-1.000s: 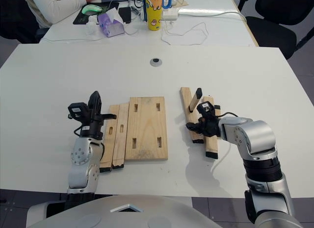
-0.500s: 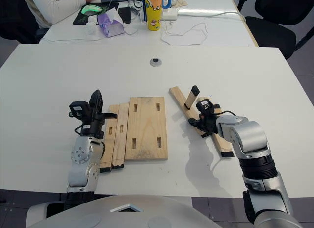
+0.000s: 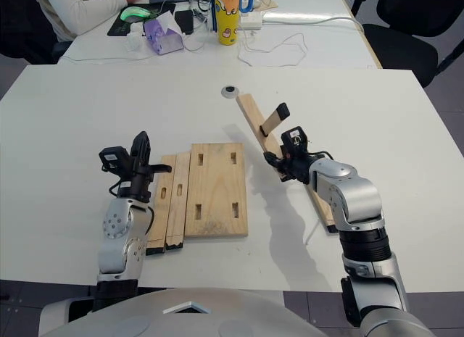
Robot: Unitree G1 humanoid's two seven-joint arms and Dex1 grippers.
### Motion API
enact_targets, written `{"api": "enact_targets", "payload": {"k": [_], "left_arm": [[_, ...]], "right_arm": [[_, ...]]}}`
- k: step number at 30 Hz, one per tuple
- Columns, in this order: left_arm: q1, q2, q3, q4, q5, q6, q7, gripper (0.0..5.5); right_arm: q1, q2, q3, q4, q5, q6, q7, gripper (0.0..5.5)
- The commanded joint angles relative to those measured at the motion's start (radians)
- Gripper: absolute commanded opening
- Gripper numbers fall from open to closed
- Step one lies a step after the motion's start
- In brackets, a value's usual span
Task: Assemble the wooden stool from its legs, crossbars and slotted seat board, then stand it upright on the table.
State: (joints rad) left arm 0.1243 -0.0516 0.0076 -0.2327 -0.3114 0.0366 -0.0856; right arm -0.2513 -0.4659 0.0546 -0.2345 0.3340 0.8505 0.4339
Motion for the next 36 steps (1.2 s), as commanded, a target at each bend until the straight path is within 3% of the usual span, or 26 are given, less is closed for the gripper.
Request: {"api": "enact_targets", "payload": {"k": [1,7,13,27,36], "left_arm": [[-0.014,-0.018,-0.011,-0.097,-0.281,0.213,-0.085,0.6],[-0.05,-0.006,0.017,-0.155,-0.559,0.391,-0.112,1.43],[-0.09,0.008,0.045,-0.157,-0.65,0.448,-0.104,2.27],[-0.145,0.008,0.059,-0.197,-0.716,0.493,-0.086,2.29],[-0.069,0.063,0.06,-0.189,-0.685,0.505,-0.129,2.29]], "right_arm": [[-0.031,-0.051,0.051,-0.015,-0.052,-0.238,0.133,2.06],[-0.045,-0.099,0.09,0.002,-0.063,-0.43,0.314,2.06],[-0.021,-0.112,0.102,-0.021,-0.058,-0.498,0.399,2.06],[-0.008,-0.094,0.124,-0.034,-0.089,-0.545,0.4,2.06],[-0.021,-0.075,0.104,-0.018,-0.064,-0.501,0.376,2.06]]}}
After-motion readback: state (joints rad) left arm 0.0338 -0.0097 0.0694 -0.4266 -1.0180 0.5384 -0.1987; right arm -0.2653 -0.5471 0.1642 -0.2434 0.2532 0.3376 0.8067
